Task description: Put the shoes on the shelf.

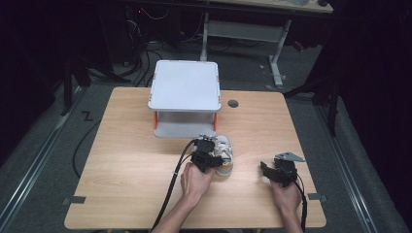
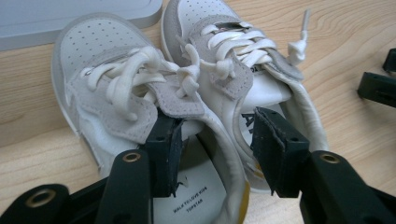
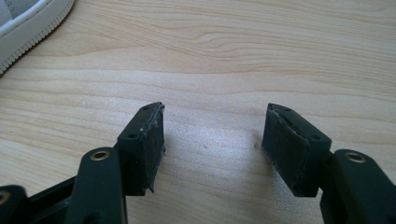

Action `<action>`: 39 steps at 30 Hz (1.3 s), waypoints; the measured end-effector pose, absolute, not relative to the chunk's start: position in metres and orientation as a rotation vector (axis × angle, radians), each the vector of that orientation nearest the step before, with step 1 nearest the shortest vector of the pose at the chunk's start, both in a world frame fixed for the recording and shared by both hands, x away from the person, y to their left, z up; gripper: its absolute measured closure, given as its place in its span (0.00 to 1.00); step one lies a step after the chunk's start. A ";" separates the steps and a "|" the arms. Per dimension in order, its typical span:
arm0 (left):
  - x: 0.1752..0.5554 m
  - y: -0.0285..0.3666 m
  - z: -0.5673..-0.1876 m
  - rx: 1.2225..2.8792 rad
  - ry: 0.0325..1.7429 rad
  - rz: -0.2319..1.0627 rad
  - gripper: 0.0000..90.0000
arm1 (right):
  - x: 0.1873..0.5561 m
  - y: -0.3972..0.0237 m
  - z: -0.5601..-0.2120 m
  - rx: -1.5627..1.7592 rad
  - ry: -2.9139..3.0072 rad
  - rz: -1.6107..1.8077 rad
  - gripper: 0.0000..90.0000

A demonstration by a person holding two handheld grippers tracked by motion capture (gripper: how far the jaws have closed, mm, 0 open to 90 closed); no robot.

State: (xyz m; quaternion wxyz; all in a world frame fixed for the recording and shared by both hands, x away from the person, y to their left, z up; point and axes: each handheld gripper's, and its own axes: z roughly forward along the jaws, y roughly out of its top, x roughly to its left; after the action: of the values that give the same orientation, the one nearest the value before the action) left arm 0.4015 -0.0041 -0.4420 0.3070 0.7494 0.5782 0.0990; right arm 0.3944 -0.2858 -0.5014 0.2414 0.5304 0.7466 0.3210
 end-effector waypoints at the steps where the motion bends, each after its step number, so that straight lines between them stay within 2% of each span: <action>1: 0.402 -0.006 -0.443 1.992 1.524 0.281 0.60 | 0.394 -0.286 -0.501 1.450 2.042 0.877 0.43; 6: 0.402 -0.012 -0.445 2.031 1.503 0.335 0.67 | 0.394 -0.286 -0.501 1.454 2.038 0.877 0.43; 8: 0.403 -0.012 -0.445 2.035 1.495 0.331 0.74 | 0.394 -0.286 -0.501 1.454 2.038 0.877 0.43; 20: 0.396 -0.009 -0.444 2.054 1.478 0.363 0.90 | 0.393 -0.286 -0.502 1.448 2.039 0.875 0.43; 39: 0.378 0.009 -0.445 2.093 1.335 0.356 0.92 | 0.393 -0.286 -0.502 1.449 2.040 0.875 0.43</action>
State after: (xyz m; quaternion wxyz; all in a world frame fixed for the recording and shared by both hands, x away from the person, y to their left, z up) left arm 0.3781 0.0095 -0.4450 0.3116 0.7929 0.5060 0.1349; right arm 0.3932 -0.2860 -0.5015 0.2432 0.5301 0.7465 0.3203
